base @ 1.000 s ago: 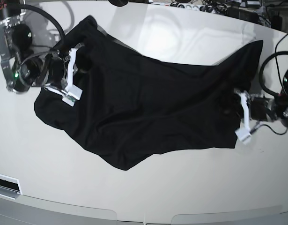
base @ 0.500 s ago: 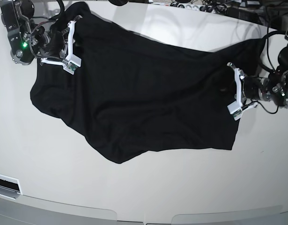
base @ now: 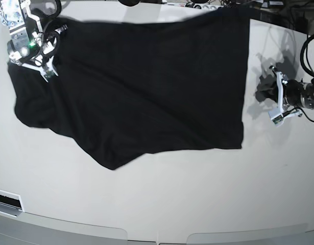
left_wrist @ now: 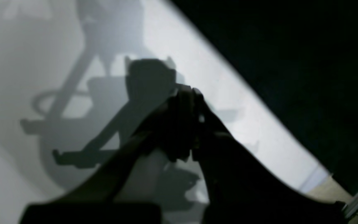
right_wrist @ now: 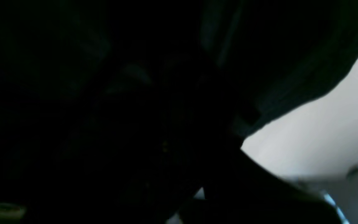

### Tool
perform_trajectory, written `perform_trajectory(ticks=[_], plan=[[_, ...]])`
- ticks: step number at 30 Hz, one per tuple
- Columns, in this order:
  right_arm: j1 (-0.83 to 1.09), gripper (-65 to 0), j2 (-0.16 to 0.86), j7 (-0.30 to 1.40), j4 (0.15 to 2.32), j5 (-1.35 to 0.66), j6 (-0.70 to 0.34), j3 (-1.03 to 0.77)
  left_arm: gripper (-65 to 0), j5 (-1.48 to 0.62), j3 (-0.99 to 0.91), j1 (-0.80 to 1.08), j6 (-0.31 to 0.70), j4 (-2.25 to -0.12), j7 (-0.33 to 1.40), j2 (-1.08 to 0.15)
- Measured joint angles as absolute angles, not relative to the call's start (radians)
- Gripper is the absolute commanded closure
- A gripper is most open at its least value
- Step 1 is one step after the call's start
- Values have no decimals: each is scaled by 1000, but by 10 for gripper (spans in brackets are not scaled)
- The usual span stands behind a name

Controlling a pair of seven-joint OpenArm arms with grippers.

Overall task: Layout the t-shirt on the table in an organized manner, then fold the t-shirt properly
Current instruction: 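Lift the shirt with both grippers and pull it away from the robot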

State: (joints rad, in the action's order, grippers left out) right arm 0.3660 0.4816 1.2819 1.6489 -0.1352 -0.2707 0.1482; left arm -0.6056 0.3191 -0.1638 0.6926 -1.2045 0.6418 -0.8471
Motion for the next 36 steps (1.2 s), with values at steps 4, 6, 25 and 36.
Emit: perform_trajectory(ticks=[4,6,25,36], plan=[[370,0,484,1340,1649,-205,-343,148,0,-699,319,-162,693,-1208,673,-857],[374,0,490,1347,1649,-256,-369,146,0,-786,319,-160,690,-1230,683,-879],[348,0,484,1346,1649,-302,-427,143,0,-666,313,-5,691,-1362,786,-584],[262,0,472,1295,1640,-635,-555,154,0,-501,312,133,667,-1376,523,-725]])
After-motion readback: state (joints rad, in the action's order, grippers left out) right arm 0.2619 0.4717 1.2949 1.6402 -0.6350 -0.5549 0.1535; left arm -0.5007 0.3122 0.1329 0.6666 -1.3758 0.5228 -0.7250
